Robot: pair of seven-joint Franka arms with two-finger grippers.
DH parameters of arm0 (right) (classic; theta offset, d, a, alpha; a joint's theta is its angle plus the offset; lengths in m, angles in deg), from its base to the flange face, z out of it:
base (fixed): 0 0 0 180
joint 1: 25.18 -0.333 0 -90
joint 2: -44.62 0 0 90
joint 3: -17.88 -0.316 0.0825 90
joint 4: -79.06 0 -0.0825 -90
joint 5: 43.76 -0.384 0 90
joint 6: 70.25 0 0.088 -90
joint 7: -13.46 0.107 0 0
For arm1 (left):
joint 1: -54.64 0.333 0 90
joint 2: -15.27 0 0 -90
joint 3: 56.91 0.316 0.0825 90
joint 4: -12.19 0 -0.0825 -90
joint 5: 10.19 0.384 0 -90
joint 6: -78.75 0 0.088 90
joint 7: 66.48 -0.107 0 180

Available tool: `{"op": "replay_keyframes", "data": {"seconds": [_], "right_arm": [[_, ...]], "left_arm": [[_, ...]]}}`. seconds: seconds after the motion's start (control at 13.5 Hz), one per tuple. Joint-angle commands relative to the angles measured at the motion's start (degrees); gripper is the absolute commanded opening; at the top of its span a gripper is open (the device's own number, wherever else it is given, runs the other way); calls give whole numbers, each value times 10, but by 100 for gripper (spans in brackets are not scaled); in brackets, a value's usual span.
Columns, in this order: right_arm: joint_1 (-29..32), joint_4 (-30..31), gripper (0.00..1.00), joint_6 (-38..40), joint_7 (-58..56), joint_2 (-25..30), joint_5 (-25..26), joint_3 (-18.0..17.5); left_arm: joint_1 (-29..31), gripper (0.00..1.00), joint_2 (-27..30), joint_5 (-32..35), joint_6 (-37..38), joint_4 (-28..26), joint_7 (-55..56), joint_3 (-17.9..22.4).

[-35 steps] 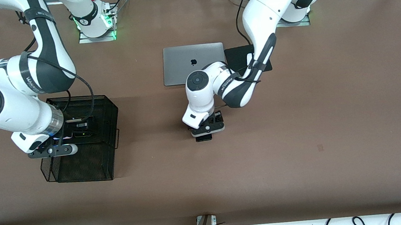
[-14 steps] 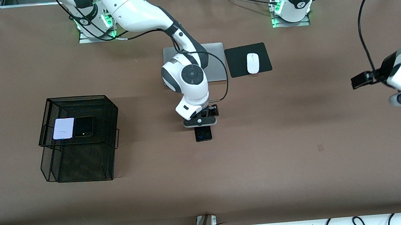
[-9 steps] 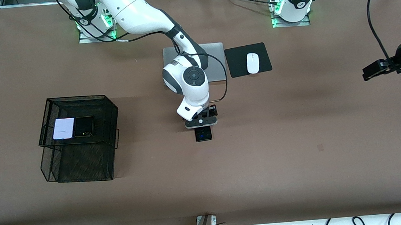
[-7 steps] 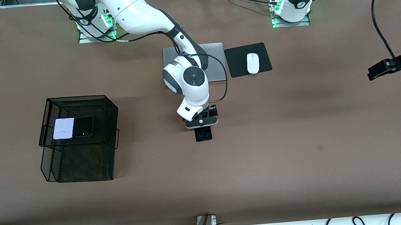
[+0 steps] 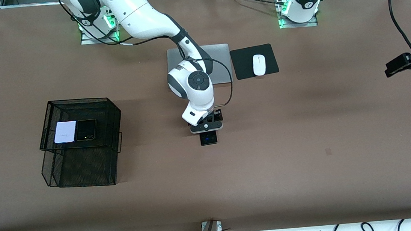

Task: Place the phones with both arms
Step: 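Carry the long phone toward the basket while the left gripper returns to rest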

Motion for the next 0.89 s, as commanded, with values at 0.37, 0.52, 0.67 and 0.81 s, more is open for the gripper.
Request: {"op": "replay_keyframes", "data": {"seconds": [0.37,0.52,0.67,0.81], "right_arm": [[11,-14,0,53,-9,45,1,22],[25,-14,0,122,-31,97,0,60],[79,-14,0,164,-117,146,-5,64],[131,-14,0,186,-211,173,-18,64]], "left_arm": [[-67,100,77,-13,22,-97,-60,31],[-78,100,79,-14,35,-95,-80,49],[-73,100,86,-24,35,-94,-89,57],[-72,100,82,-39,35,-89,-71,57]]}}
